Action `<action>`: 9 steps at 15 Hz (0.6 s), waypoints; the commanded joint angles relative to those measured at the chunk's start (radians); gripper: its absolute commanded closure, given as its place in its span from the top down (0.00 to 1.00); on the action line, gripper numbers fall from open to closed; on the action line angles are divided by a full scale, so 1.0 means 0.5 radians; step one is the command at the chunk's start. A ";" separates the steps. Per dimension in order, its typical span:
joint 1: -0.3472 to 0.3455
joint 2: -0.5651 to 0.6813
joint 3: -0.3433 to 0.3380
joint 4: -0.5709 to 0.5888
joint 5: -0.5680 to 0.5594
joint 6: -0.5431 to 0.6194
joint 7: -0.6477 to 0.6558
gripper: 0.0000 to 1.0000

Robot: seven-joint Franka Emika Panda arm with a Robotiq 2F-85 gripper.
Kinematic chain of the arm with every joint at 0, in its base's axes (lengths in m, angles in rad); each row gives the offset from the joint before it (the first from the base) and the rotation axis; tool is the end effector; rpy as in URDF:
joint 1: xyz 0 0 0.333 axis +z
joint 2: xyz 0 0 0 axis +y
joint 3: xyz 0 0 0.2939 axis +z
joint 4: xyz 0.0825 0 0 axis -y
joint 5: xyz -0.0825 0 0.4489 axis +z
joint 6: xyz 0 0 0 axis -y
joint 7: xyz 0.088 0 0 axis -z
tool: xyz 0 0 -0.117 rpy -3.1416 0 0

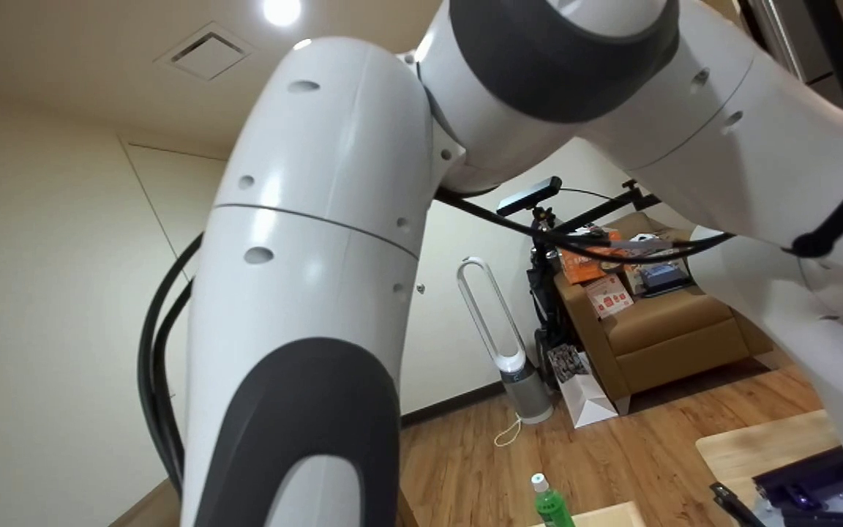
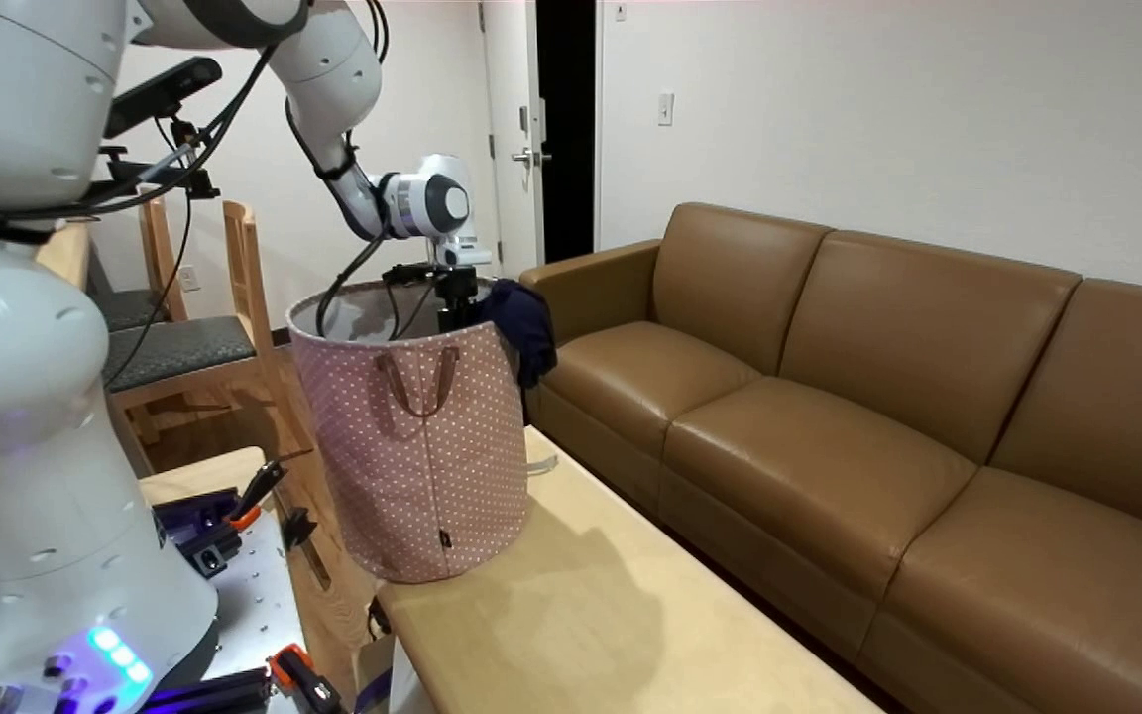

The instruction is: Pick up the black cloth from the bag and put it on the table.

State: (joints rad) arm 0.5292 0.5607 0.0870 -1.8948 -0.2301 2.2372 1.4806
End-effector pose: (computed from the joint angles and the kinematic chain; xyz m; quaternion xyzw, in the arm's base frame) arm 0.5230 0.3621 0.1112 0.9306 -0.3454 -0.0021 0.1209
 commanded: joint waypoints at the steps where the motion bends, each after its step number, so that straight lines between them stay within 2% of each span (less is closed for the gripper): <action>1: 0.017 0.050 -0.009 0.102 -0.043 -0.148 0.063 0.53; 7: -0.005 0.041 0.013 0.123 -0.049 -0.096 -0.013 0.15; 9: -0.010 0.010 0.015 0.113 -0.068 -0.045 -0.039 0.09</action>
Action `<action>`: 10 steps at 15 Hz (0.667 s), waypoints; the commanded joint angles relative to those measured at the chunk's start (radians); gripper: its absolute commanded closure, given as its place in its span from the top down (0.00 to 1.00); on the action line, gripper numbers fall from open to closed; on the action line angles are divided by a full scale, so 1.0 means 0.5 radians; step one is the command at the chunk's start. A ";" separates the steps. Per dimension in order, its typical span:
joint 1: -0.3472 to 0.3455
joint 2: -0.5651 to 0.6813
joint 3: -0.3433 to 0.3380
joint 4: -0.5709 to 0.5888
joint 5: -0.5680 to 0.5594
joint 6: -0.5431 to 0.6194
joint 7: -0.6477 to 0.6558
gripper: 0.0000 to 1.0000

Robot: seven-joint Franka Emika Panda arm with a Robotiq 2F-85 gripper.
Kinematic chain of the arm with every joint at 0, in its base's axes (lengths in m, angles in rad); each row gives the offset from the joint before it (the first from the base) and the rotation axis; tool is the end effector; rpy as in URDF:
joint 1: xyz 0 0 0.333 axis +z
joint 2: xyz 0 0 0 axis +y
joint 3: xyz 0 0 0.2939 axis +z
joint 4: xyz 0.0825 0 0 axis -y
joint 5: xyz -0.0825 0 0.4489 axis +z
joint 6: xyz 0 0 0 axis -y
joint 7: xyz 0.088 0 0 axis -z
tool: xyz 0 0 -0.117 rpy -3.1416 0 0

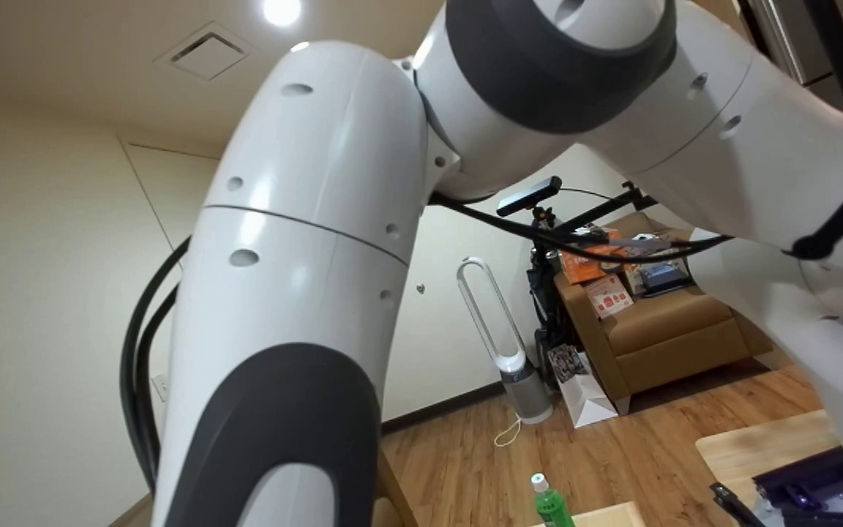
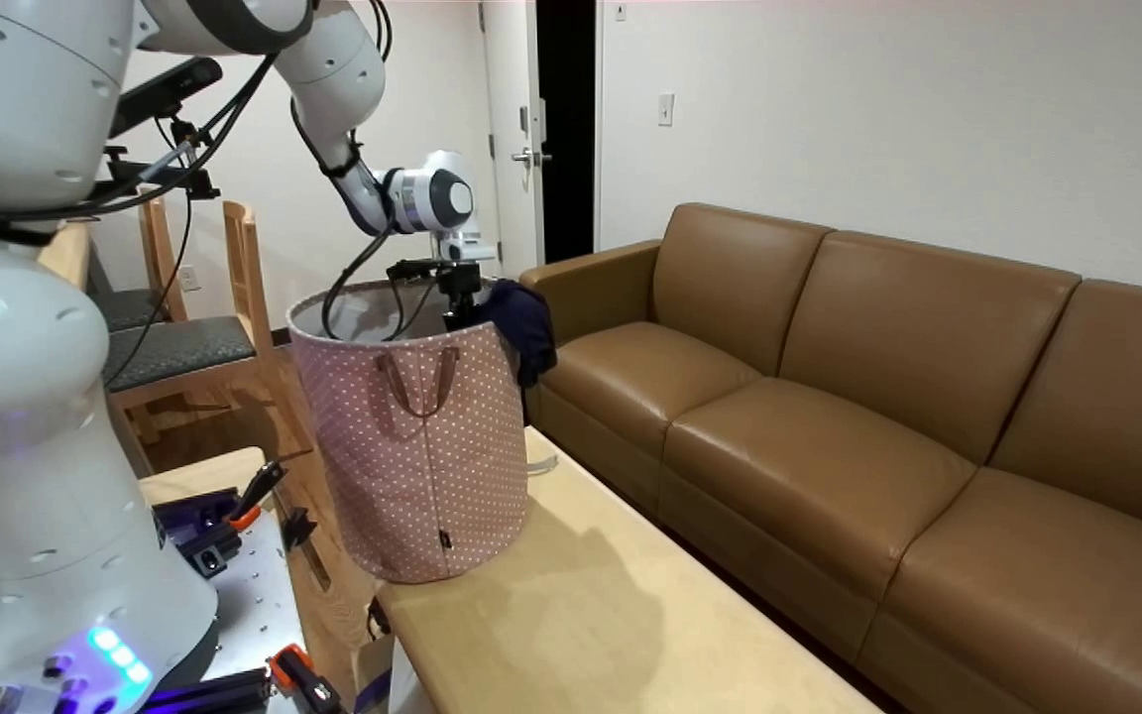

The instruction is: Pick up the black cloth from the bag and put it on the table.

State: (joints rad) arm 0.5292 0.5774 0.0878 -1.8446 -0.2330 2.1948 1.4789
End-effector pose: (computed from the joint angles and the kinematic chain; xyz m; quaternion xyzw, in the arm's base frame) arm 0.5338 0.3676 0.1189 0.9296 -0.3462 -0.0016 0.1263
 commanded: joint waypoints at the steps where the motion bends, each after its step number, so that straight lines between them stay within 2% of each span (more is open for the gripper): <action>1: -0.012 -0.043 0.012 0.004 -0.080 0.065 -0.046 0.06; 3: -0.021 -0.128 0.007 -0.057 -0.128 0.142 -0.068 0.03; 5: -0.049 -0.241 0.017 -0.149 -0.163 0.252 -0.128 0.09; 10: -0.128 -0.690 0.053 -0.514 -0.165 0.450 -0.305 0.08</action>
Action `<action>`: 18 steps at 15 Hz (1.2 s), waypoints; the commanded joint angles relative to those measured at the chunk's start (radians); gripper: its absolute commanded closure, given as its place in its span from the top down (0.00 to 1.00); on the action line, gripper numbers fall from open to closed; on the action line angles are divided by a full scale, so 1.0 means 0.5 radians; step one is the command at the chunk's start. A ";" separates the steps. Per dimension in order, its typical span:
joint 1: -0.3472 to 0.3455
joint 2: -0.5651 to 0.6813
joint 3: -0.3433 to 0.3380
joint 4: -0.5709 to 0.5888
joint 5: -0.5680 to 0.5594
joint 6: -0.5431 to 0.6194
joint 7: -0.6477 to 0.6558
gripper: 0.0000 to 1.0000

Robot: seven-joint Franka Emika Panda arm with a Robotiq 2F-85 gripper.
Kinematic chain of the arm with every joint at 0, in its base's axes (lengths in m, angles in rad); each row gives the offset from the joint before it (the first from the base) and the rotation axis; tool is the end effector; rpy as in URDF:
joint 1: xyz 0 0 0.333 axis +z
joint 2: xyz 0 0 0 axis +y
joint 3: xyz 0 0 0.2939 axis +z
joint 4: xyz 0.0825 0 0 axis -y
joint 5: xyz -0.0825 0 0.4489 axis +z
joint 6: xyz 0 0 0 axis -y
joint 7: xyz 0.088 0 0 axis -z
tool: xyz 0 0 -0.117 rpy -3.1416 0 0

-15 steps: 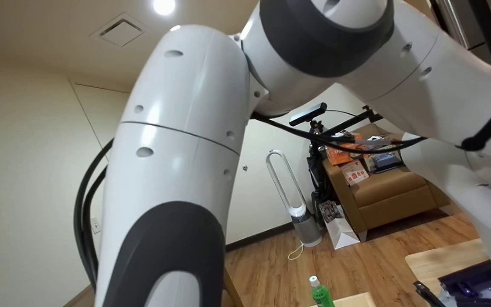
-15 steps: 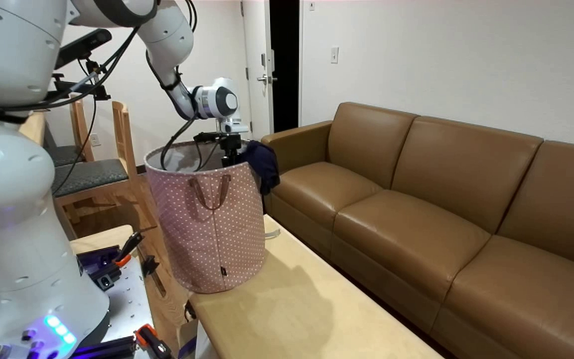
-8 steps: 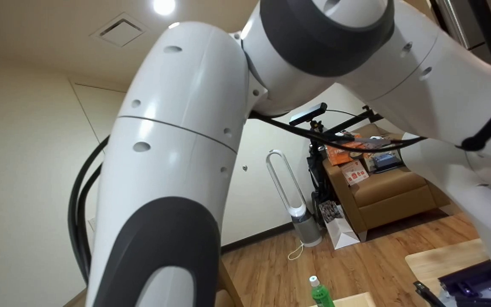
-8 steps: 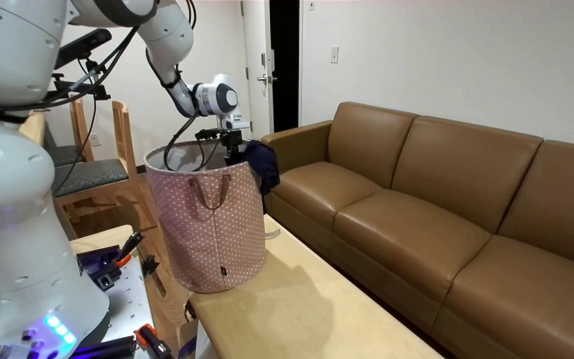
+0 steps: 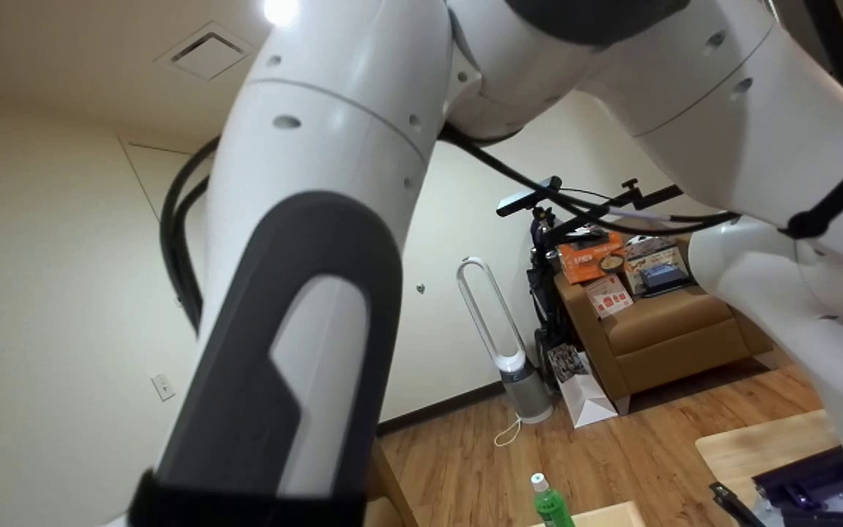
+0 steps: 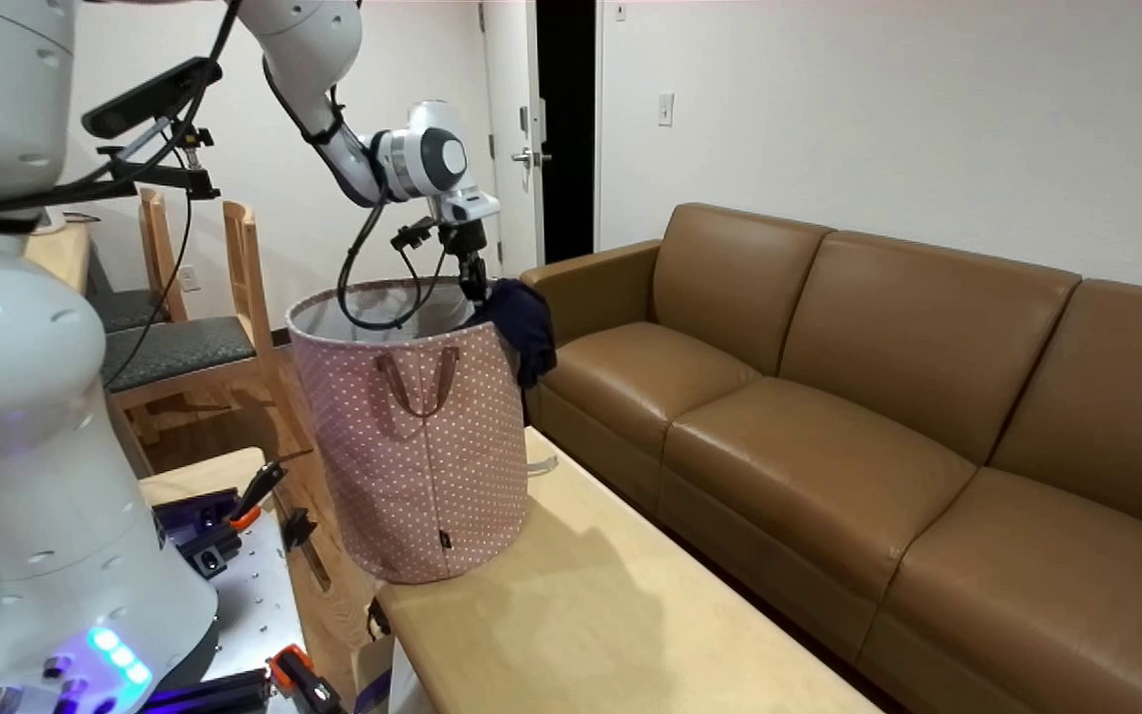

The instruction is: Pick up the black cloth from the bag and put it on the table.

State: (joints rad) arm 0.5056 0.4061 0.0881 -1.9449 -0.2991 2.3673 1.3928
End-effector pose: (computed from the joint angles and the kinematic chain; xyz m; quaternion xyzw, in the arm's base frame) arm 0.5499 0.3644 0.1991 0.9524 -0.2916 0.0793 0.0394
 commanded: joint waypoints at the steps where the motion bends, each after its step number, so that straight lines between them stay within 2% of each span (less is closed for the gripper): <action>1: -0.101 -0.439 0.066 -0.376 -0.024 0.115 -0.172 0.09; 3: -0.134 -0.667 0.090 -0.513 -0.031 0.089 -0.198 0.08; 5: -0.192 -0.784 0.153 -0.553 0.054 0.010 -0.331 0.08; 6: -0.218 -0.813 0.183 -0.557 0.089 -0.032 -0.415 0.33; 7: -0.241 -0.809 0.210 -0.546 0.128 -0.069 -0.514 0.35; 8: -0.253 -0.751 0.225 -0.490 0.044 -0.031 -0.338 0.14; 10: -0.277 -0.792 0.253 -0.517 0.069 -0.055 -0.418 0.27; 11: -0.279 -0.791 0.255 -0.522 0.069 -0.055 -0.426 0.59; 13: -0.291 -0.740 0.267 -0.493 -0.138 -0.036 -0.190 0.62; 15: -0.304 -0.651 0.279 -0.447 -0.262 -0.012 -0.042 0.74; 18: -0.282 -0.451 0.266 -0.367 -0.306 0.067 0.094 0.93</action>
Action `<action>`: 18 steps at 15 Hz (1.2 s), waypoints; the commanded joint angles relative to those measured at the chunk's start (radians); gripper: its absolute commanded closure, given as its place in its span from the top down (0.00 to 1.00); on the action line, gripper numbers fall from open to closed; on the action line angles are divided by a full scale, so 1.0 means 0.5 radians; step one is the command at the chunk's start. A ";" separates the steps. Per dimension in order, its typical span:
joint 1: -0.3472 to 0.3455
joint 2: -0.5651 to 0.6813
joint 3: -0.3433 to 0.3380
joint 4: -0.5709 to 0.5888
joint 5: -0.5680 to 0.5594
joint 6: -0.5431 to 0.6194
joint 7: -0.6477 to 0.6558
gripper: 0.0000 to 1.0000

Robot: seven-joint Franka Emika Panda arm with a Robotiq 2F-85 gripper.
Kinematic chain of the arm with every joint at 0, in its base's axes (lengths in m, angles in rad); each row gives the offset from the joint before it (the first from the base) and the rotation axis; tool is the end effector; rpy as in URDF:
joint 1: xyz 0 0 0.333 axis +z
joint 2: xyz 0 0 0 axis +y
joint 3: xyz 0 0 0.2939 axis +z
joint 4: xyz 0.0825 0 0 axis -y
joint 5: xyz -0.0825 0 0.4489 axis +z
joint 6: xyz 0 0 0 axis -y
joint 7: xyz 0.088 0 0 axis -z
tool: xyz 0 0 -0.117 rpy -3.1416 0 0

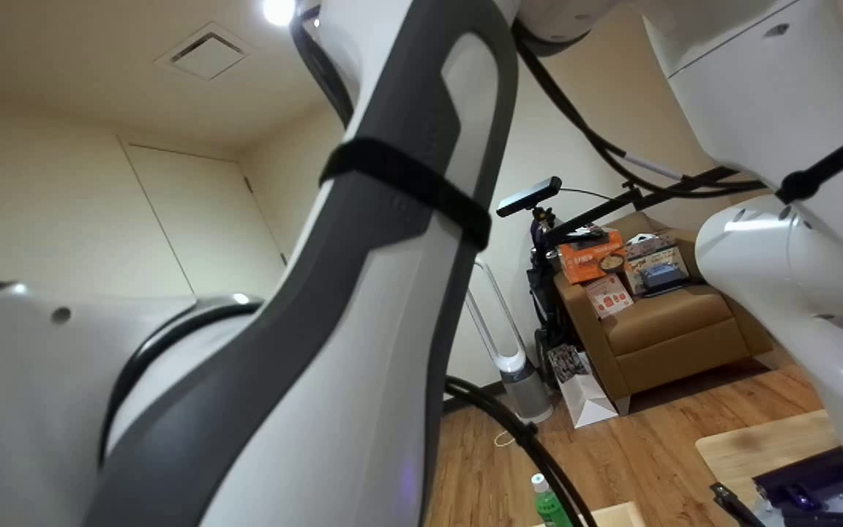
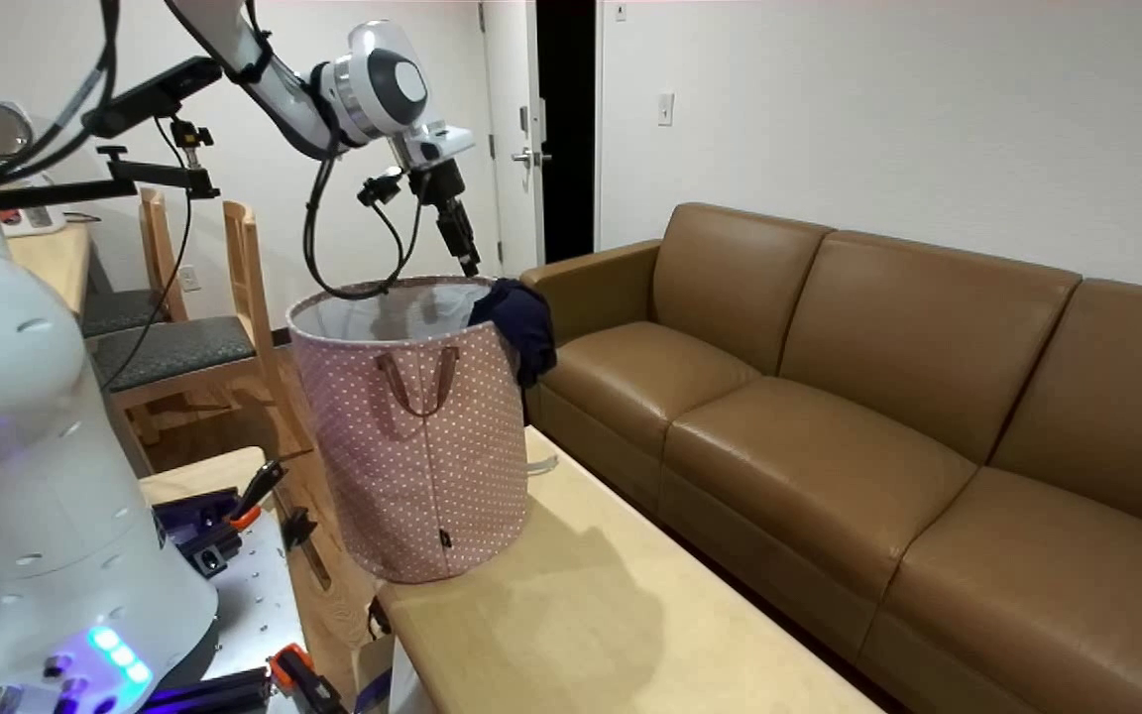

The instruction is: Pick up the black cloth from the bag and put it on the table.

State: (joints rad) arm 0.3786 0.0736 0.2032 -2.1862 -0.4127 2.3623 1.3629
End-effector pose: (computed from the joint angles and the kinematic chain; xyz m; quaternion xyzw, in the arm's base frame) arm 0.5083 0.3253 0.2930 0.9572 -0.2455 0.1483 0.0384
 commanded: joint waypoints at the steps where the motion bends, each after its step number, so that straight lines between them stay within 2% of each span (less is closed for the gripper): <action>1: -0.011 0.276 0.023 0.144 -0.092 0.088 0.208 0.98; 3: 0.028 0.402 -0.007 0.198 -0.086 0.146 0.274 1.00; 8: 0.216 0.715 -0.190 0.389 -0.325 0.077 0.684 1.00; 14: 0.355 1.045 -0.334 0.603 -0.394 0.090 0.895 1.00; 15: 0.373 1.078 -0.352 0.625 -0.394 0.093 0.911 0.94; 16: 0.393 1.105 -0.370 0.647 -0.390 0.093 0.926 0.74; 18: 0.430 1.139 -0.412 0.672 -0.394 0.084 0.953 0.60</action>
State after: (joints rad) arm 0.5622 0.6073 0.0271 -1.8917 -0.5825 2.4231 1.7881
